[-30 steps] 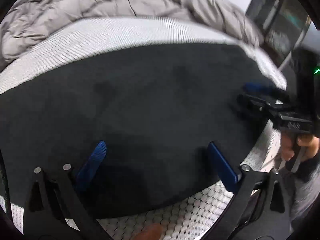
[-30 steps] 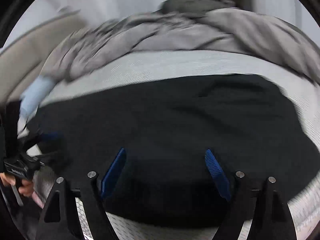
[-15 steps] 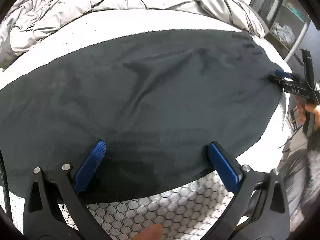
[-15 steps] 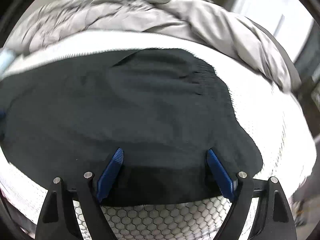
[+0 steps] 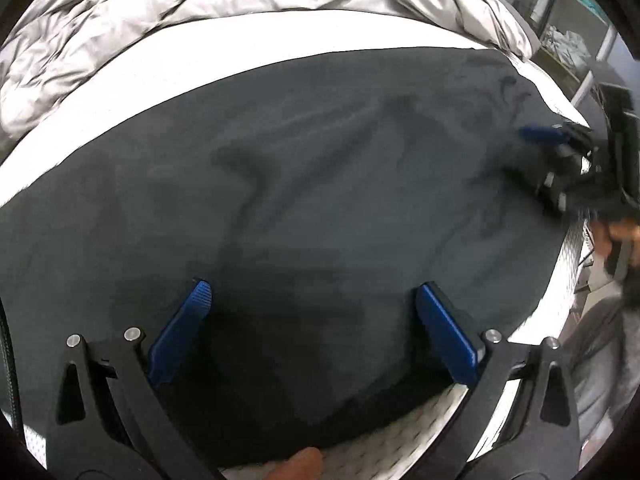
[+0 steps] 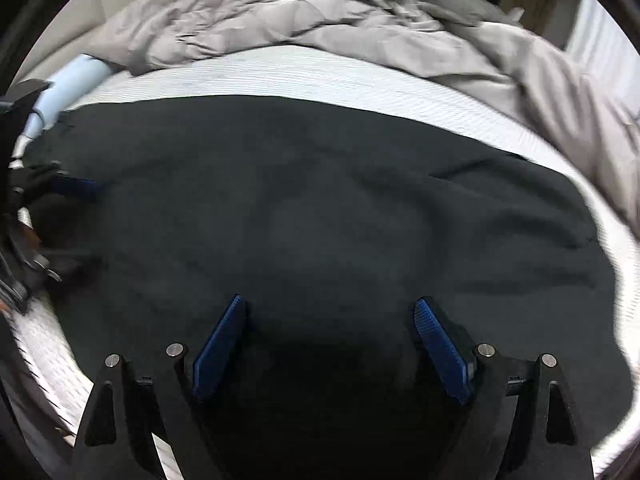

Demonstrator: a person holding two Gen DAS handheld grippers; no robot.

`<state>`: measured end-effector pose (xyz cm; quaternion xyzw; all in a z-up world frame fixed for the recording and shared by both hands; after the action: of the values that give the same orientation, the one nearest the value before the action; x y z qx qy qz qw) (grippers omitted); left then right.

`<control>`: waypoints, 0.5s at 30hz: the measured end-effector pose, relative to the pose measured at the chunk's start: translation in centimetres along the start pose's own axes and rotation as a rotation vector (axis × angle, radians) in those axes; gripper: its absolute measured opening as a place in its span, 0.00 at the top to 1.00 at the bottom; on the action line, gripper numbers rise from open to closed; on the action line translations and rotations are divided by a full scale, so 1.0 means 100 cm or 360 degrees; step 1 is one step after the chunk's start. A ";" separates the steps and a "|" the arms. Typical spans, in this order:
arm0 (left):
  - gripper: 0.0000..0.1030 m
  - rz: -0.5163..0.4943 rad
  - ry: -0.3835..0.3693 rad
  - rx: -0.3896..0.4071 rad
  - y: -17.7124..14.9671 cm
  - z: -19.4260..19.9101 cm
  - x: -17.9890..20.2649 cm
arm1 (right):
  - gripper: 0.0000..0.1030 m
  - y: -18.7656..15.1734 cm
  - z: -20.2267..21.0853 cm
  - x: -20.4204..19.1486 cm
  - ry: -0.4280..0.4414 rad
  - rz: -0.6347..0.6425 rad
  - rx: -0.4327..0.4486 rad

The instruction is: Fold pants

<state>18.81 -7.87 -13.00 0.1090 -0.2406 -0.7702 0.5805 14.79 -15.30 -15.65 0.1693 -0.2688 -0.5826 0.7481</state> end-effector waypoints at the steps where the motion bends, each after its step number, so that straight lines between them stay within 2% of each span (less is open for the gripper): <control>1: 0.01 0.0020 0.0008 0.0004 -0.005 0.003 -0.008 | 0.15 -0.006 0.005 0.026 -0.0131 -0.0033 -0.0001; 3: 0.01 0.0060 0.0022 0.0020 -0.013 0.011 -0.023 | 0.13 -0.021 0.011 0.074 -0.0371 -0.0114 -0.0007; 5: 0.01 0.0098 0.0017 0.0045 -0.015 0.018 -0.031 | 0.12 -0.034 0.018 0.105 -0.0456 -0.0241 -0.0005; 7: 0.01 0.0150 0.0000 0.0061 -0.014 0.024 -0.038 | 0.12 -0.032 0.026 0.111 -0.0381 -0.0349 0.0043; 9: 0.01 0.0166 -0.0047 0.0145 0.005 0.034 -0.031 | 0.11 -0.024 0.038 0.105 -0.0321 -0.0387 0.0117; 12: 0.01 0.0131 -0.0065 0.0250 0.034 0.041 -0.017 | 0.11 0.013 0.039 0.069 -0.0118 -0.0362 0.0204; 15: 0.01 0.0054 -0.0053 0.0233 0.060 0.023 0.001 | 0.11 0.042 0.028 0.022 0.0085 -0.0293 0.0187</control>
<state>22.76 -8.67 -8.03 0.1342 -0.3078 -0.7424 0.5797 16.81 -16.10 -10.56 0.2522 -0.2656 -0.6274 0.6872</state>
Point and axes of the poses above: each gripper's, at about its wrist camera, not at the fingertips, and z roughly against the way its jaws point, x to its right, y to its top, the point moved 10 cm from there along -z, roughly the way its jaws point, and after that the axes turned 1 degree about -z, right-handed, at the moved point
